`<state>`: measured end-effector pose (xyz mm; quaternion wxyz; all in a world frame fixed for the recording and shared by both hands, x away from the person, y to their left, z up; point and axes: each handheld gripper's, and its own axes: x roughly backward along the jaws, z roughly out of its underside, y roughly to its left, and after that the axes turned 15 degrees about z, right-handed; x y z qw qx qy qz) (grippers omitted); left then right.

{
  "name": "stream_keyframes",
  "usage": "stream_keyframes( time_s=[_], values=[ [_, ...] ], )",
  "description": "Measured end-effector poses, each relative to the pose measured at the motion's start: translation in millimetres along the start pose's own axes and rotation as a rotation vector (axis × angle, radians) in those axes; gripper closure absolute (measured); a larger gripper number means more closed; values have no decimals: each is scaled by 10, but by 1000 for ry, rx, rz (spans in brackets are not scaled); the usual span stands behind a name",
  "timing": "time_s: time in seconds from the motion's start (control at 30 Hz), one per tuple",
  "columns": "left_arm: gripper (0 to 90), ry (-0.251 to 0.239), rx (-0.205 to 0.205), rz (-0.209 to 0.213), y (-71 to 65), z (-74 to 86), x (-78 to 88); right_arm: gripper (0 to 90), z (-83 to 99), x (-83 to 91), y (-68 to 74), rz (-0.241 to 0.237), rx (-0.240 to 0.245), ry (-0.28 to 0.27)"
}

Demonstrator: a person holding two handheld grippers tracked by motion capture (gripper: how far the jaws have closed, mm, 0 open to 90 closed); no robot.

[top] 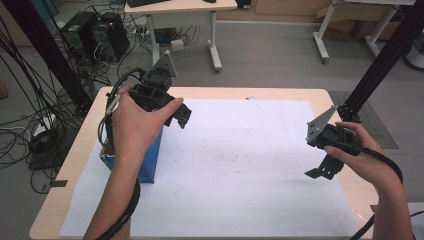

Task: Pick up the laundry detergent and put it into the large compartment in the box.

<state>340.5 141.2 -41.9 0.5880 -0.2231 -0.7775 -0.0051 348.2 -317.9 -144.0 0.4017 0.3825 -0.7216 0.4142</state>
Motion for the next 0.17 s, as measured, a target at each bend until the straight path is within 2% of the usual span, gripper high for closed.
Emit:
stream_keyframes(
  time_s=[0.17],
  values=[
    [43, 3, -5, 2, -6, -13, -8, 33, 17, 3, 0, 3, -2, -2]
  ],
)
